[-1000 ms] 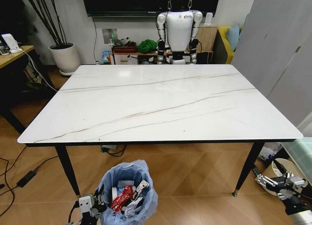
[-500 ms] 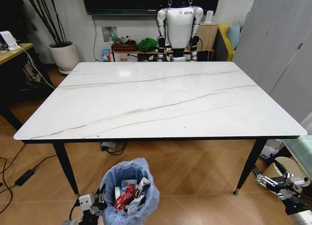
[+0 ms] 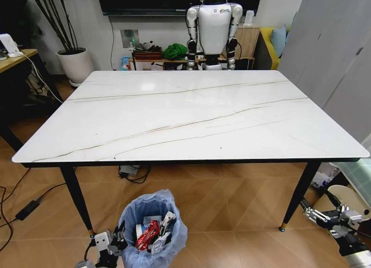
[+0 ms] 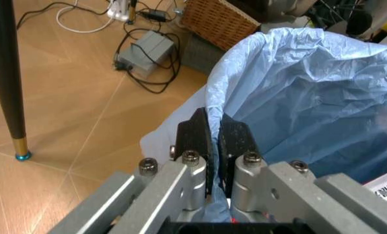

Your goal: Pick up the trash bin and place the trash from the table into it.

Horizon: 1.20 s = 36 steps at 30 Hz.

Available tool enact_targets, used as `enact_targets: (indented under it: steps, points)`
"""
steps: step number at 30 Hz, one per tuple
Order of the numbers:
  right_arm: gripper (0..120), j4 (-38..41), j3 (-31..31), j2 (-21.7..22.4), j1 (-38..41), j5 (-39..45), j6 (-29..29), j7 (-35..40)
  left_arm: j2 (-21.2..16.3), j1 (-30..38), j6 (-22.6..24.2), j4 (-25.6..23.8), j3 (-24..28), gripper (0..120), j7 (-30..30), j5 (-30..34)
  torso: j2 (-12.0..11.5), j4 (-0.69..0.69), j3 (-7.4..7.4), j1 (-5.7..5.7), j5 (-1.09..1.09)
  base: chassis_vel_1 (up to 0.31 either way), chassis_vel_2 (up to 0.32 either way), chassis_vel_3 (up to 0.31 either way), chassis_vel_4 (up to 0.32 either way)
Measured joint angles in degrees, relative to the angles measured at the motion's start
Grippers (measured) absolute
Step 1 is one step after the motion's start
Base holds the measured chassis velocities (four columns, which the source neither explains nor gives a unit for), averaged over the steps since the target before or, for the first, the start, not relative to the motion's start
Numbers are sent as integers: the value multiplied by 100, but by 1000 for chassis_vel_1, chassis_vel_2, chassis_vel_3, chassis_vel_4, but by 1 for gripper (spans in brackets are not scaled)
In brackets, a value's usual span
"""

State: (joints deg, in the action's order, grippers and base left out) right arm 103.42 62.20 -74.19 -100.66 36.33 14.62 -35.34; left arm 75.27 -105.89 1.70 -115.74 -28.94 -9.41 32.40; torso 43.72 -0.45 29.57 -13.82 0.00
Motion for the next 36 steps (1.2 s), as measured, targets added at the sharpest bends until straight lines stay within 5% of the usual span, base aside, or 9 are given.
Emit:
enact_targets:
  steps: [36]
  points:
    - [100,0,0,0,0,0,0,0,29,77,-4,72,52,0,20,-61,-873,0,-510,364,0,0,0,0,0]
